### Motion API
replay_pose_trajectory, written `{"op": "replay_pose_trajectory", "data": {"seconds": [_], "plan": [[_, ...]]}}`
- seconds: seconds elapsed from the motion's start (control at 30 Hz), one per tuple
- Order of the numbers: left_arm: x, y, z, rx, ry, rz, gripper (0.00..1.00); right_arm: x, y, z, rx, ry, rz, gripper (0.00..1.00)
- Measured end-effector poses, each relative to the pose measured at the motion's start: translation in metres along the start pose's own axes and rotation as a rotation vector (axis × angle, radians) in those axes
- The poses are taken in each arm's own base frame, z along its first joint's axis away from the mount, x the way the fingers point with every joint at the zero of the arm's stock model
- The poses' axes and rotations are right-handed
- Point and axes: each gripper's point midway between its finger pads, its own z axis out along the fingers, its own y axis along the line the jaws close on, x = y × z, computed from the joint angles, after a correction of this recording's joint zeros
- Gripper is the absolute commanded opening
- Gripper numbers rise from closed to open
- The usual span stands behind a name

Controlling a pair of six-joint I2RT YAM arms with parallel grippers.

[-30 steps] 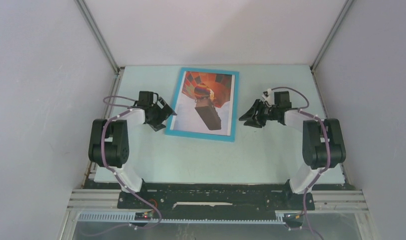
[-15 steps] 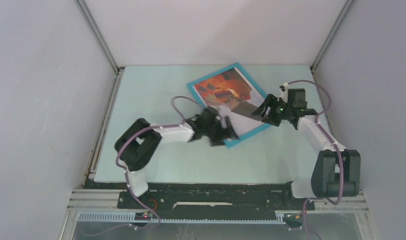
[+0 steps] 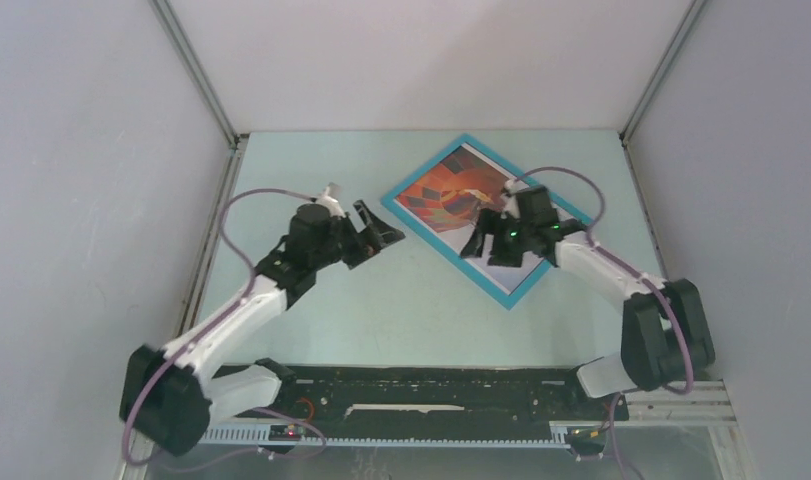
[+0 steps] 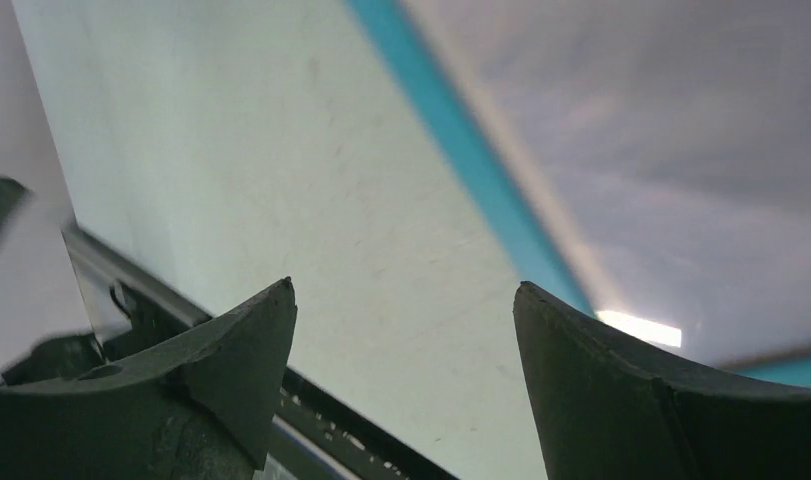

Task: Put the photo into the frame
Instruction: Adjust the photo frame at the center of the board, then reset both arms

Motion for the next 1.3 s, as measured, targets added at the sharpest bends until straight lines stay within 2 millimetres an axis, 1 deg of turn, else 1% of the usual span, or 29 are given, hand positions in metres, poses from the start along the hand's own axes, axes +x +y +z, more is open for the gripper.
{"op": "replay_pose_trajectory", "data": {"seconds": [0.03, 0.1, 0.2, 0.23, 0.3, 0.37, 0.47, 0.57, 0.63, 0.7, 0.77, 0.9, 0.97, 1.1, 1.23, 1.3], "plan": [[-0.008, 0.004, -0.016, -0.019, -0.04, 0.015, 0.97, 0.015, 0.012, 0.011, -0.016, 0.044, -0.023, 0.87], [-0.017, 0.003, -0.038, -0.029, -0.094, 0.049, 0.97, 0.042, 0.029, 0.028, -0.04, 0.125, -0.056, 0.88], [-0.029, 0.003, -0.067, -0.044, -0.173, 0.097, 0.97, 0.087, 0.044, 0.053, -0.036, 0.248, -0.097, 0.9], [-0.03, 0.003, -0.071, -0.047, -0.183, 0.105, 0.97, 0.098, 0.045, 0.059, -0.023, 0.28, -0.101, 0.9], [-0.03, 0.005, -0.075, -0.056, -0.188, 0.114, 0.97, 0.111, 0.04, 0.07, 0.007, 0.321, -0.091, 0.88], [-0.028, 0.009, -0.074, -0.071, -0.173, 0.113, 0.97, 0.113, 0.031, 0.077, 0.035, 0.34, -0.042, 0.88], [-0.023, 0.016, -0.069, -0.092, -0.142, 0.104, 0.97, 0.095, 0.019, 0.078, 0.064, 0.283, 0.015, 0.89], [-0.021, 0.017, -0.068, -0.094, -0.133, 0.102, 0.97, 0.078, -0.004, 0.067, 0.086, 0.216, 0.092, 0.89], [-0.019, 0.015, -0.068, -0.084, -0.123, 0.101, 0.96, 0.067, -0.028, 0.056, 0.109, 0.173, 0.163, 0.89], [-0.017, 0.012, -0.068, -0.068, -0.111, 0.099, 0.96, 0.046, -0.058, 0.043, 0.14, 0.108, 0.257, 0.89], [-0.016, 0.007, -0.068, -0.043, -0.102, 0.098, 0.96, 0.019, -0.091, 0.03, 0.177, 0.027, 0.352, 0.89], [-0.015, -0.002, -0.068, 0.0, -0.094, 0.099, 0.96, -0.026, -0.154, 0.005, 0.263, -0.107, 0.489, 0.89], [-0.014, -0.004, -0.069, 0.011, -0.086, 0.1, 0.96, -0.047, -0.176, -0.001, 0.29, -0.145, 0.526, 0.89], [-0.011, -0.008, -0.071, 0.029, -0.073, 0.103, 0.96, -0.082, -0.209, -0.008, 0.313, -0.201, 0.568, 0.89], [-0.01, -0.013, -0.08, 0.045, -0.085, 0.111, 0.96, -0.117, -0.236, -0.016, 0.308, -0.262, 0.584, 0.89], [-0.01, -0.013, -0.083, 0.046, -0.086, 0.115, 0.97, -0.131, -0.245, -0.022, 0.319, -0.289, 0.573, 0.9]]}}
